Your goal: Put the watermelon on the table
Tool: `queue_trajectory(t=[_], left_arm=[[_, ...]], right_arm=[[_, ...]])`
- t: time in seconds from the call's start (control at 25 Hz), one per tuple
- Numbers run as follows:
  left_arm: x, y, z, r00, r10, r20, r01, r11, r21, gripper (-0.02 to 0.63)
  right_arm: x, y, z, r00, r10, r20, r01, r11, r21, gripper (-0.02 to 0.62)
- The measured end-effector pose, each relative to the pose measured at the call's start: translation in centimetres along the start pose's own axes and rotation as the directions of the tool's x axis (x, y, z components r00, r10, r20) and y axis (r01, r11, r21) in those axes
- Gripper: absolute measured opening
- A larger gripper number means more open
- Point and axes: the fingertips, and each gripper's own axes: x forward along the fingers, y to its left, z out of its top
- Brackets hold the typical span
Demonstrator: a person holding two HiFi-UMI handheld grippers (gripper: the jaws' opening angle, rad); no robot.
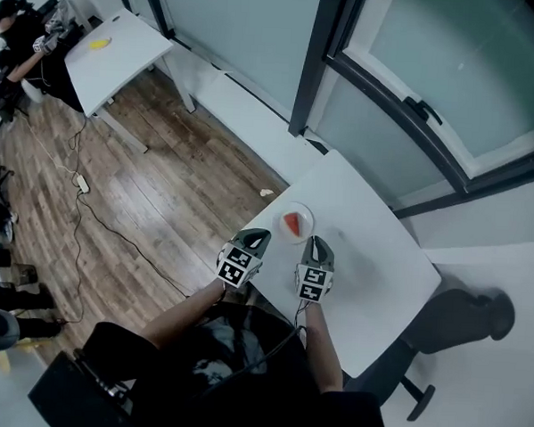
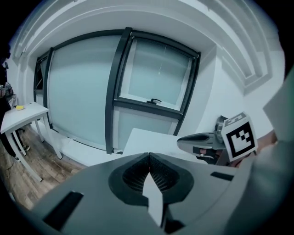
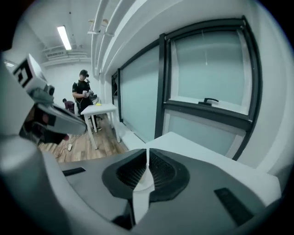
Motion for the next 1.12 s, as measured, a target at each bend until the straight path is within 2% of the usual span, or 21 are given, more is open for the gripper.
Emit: queue_trajectory(t=[0.04,0.16,0.36,0.48,0.64,0.76,1.12], left_arm=[[-0.5,-0.5,0.3,1.0,-0.002,0.015,0.003,1.0,-0.002,0.005],[-1.7,-2.2,1.5,0.999,-0.009,0.052,0.008,1.0,0.016,0.005],[-4.0,-4.3,2.7,0.998,0.014,0.055,-0.022,0.988,0.155,0.005],[-4.8,-5.6,2.9,0.997,-0.013,0.079,0.001,0.989,0.148,0.005],[-5.2,-7.4,2.4,0.995,-0.064,0.072,0.052,0.986,0.159,0.005],[-5.5,-7.9,2.5,0.995,-0.071,0.076,0.056,0.982,0.179,0.005],[-5.8,-7.8,2.0,0.995,-0.072,0.065,0.06,0.983,0.171,0.005]], right_arm=[[-1.5,-0.1,0.6,1.0,-0.014,0.027,0.014,1.0,0.024,0.015],[-5.7,-0.6,2.2,0.995,-0.04,0.087,0.034,0.997,0.071,0.011],[-10.5,-0.9,2.6,0.988,-0.08,0.136,0.071,0.995,0.068,0.012],[-11.5,-1.2,2.1,0.986,-0.091,0.14,0.077,0.992,0.099,0.012],[-12.4,-1.1,1.5,0.987,-0.083,0.141,0.067,0.991,0.115,0.012],[-12.9,-0.8,1.5,0.986,-0.074,0.147,0.057,0.992,0.117,0.012],[-13.0,-0.1,1.3,0.988,-0.048,0.15,0.029,0.992,0.126,0.012]])
